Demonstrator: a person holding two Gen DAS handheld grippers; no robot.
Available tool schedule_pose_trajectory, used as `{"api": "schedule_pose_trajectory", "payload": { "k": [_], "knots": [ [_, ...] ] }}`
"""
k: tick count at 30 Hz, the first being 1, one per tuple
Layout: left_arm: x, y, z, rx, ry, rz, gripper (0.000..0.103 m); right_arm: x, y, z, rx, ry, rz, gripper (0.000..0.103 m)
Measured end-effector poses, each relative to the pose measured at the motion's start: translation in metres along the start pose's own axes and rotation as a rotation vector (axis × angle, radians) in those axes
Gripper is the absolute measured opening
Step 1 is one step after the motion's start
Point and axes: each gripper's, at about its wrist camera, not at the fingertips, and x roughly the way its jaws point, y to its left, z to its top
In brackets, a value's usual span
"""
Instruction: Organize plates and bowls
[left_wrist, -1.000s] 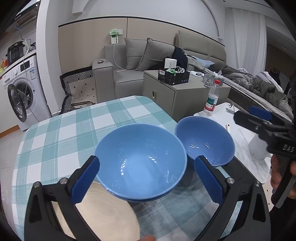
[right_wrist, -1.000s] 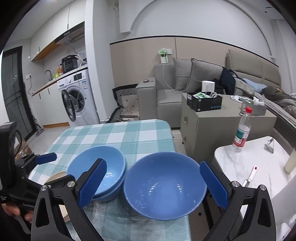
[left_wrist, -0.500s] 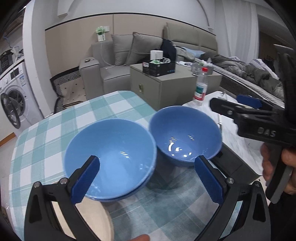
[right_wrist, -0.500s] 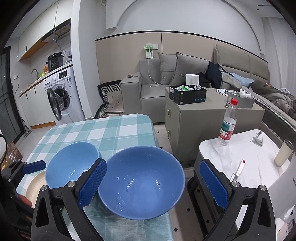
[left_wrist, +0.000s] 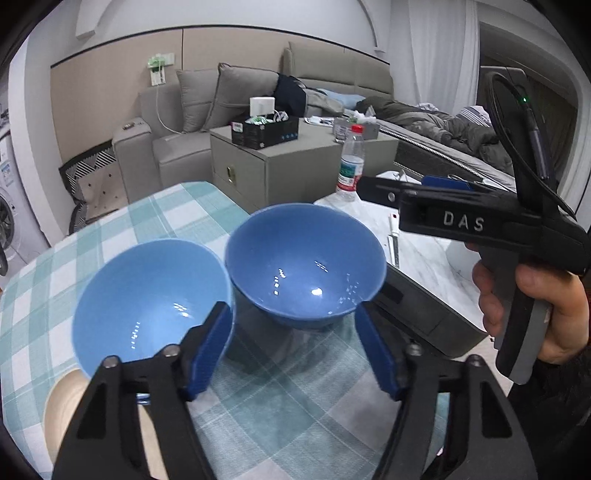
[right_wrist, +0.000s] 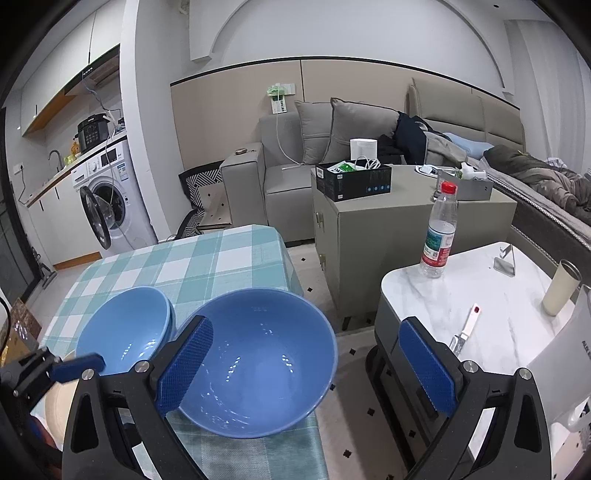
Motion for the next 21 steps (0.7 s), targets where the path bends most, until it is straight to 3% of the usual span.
{"api": "schedule_pose_trajectory", "payload": {
  "k": [2, 12, 21],
  "knots": [
    [0.005, -0.001, 0.0, -0.019, 0.022, -0.028, 0.054, 0.001, -0.003, -0.001, 0.009, 0.003, -0.005, 0.102],
    [0.027, 0.0, 0.0, -0.108, 0.075, -0.036, 0.051, 0.014, -0.01, -0.003, 0.035, 0.033, 0.027, 0.102],
    [0.037, 0.001, -0.001, -0.151, 0.101, -0.034, 0.05, 0.04, -0.031, -0.011, 0.129, 0.079, -0.005, 0.101]
  ]
}}
